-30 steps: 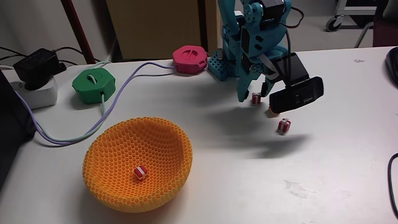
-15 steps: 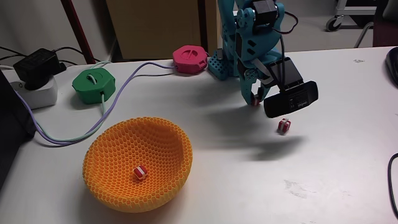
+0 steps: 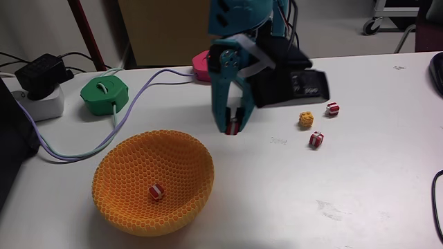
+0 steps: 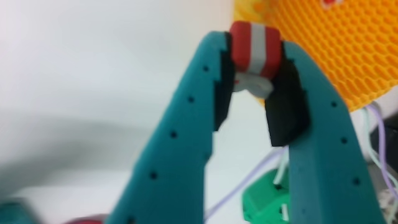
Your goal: Place cube pieces into the yellow basket
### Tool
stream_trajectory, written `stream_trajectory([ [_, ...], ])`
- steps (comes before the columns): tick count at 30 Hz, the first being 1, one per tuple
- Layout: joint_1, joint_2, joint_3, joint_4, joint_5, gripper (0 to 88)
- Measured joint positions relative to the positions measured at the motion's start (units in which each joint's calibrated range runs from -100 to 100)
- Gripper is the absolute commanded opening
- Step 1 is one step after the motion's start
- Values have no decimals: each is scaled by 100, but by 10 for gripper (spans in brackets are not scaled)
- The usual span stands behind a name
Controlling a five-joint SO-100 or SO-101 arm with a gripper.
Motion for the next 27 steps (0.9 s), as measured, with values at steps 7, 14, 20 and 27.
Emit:
stream_trajectory([
  [7, 938, 1210, -246, -810, 474, 0],
  [14, 1132, 1545, -995, -1054, 889, 210],
  [20, 1025, 1545, -1645, -266, 1055, 335],
  [27, 909, 1545, -1872, 1087, 479, 278],
])
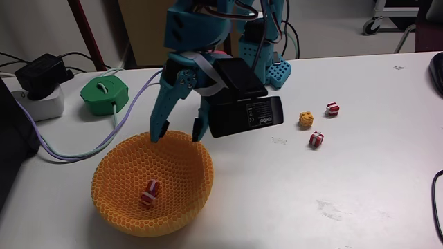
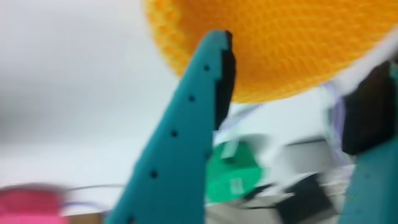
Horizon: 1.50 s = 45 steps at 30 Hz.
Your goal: Place cube pieces into the yellow basket
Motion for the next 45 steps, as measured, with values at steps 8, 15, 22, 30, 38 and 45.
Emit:
stream_trajectory([
  [8, -2776, -216, 453, 1398, -1411, 254],
  [15, -4816, -443, 2039, 1109, -2193, 237],
  [22, -5416, -669, 2621, 643, -2545, 239],
  [30, -5938, -689, 3399, -555, -2759, 243],
  [38, -5822, -689, 4000, -1342, -2589, 231],
  [45, -5551, -689, 4296, -1941, -2447, 70],
])
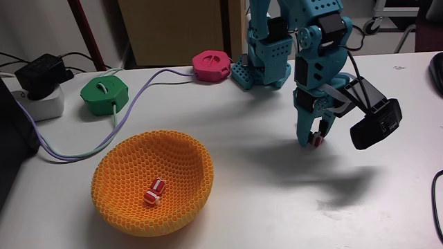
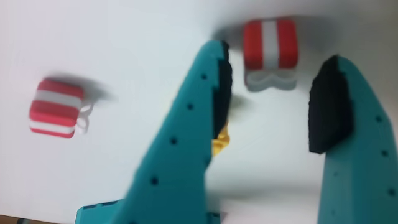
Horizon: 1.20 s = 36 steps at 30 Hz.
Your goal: Place cube pieces into the yellow basket
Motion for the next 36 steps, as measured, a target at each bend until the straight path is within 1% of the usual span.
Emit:
stream_trajectory([
  [1, 29, 0, 0, -44, 0, 0],
  [6, 135, 0, 0, -166, 88, 0],
  [8, 164, 0, -138, -33, 156, 0],
  [12, 426, 0, -1015, 887, 303, 0],
  [16, 919, 0, -2631, 2152, 679, 0],
  [18, 1451, -20, -3478, 2562, 1001, 0],
  [21, 2631, -49, -4374, 2629, 1509, 0],
  [24, 4101, 89, -4739, 2174, 2100, 0],
  [26, 5039, 374, -4867, 1864, 2330, 0],
  [27, 5387, 531, -4877, 1730, 2403, 43],
  [28, 5667, 639, -4877, 1631, 2437, 193],
  [29, 5861, 689, -4828, 1531, 2476, 284],
  [30, 5977, 708, -4729, 1420, 2535, 309],
  [32, 6035, 718, -4680, 1320, 2794, 323],
  [33, 6006, 718, -4680, 1375, 2842, 327],
  [36, 5957, 718, -4601, 1486, 2759, 333],
])
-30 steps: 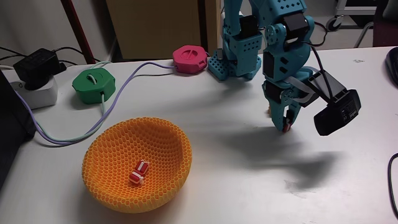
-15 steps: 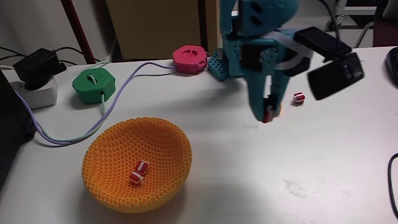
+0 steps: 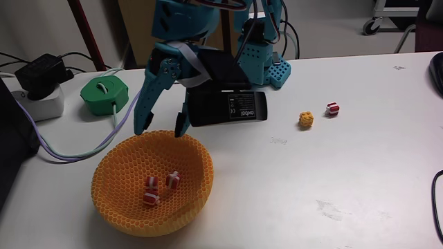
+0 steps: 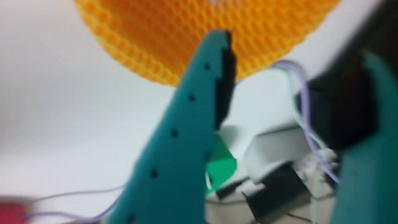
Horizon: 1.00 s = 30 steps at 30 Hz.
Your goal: Place cube pieces into the yellow basket
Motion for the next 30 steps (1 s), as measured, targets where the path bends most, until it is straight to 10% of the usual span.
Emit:
stream_trajectory([
  [9, -1054, -59, 49, 1864, -757, 270],
  [18, -5126, -1082, 2325, 2207, -2896, 221],
  [30, -5909, -2115, 4365, 1597, -3639, 215],
])
